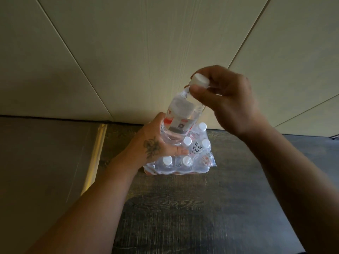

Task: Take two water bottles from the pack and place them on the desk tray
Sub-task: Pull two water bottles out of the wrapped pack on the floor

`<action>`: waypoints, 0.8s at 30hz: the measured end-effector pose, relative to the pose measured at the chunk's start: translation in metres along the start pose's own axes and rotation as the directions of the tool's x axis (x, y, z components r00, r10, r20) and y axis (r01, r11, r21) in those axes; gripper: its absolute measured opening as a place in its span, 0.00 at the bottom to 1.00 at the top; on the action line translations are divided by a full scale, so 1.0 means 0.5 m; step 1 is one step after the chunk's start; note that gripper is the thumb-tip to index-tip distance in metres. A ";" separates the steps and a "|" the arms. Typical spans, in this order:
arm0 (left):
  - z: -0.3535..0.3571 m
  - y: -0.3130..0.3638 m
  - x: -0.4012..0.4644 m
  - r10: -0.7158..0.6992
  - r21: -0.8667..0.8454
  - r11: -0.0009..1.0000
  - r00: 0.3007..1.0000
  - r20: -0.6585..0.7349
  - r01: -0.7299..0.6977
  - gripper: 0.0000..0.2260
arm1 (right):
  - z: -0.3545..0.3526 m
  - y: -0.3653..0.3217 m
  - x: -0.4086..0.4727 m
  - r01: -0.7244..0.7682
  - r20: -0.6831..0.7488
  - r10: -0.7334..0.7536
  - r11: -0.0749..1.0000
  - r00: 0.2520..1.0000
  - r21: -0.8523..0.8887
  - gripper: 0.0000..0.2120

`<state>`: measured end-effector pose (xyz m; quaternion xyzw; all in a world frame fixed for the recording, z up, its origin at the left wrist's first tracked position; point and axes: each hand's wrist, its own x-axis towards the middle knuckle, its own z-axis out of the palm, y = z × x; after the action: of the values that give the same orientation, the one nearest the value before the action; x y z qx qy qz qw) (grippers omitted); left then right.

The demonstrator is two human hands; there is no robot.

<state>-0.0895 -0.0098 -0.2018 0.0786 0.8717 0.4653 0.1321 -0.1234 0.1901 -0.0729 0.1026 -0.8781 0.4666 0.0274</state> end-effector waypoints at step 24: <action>-0.049 0.036 -0.027 -0.055 -0.029 0.998 0.982 -0.182 0.050 0.38 | 0.192 0.273 -0.103 0.193 0.397 0.126 0.717 0.909 -0.670 0.18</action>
<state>-0.0837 -0.0227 -0.1716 0.0110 0.8761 0.4775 0.0648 -0.0964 0.1932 -0.2456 0.1975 -0.9712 0.0683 -0.1146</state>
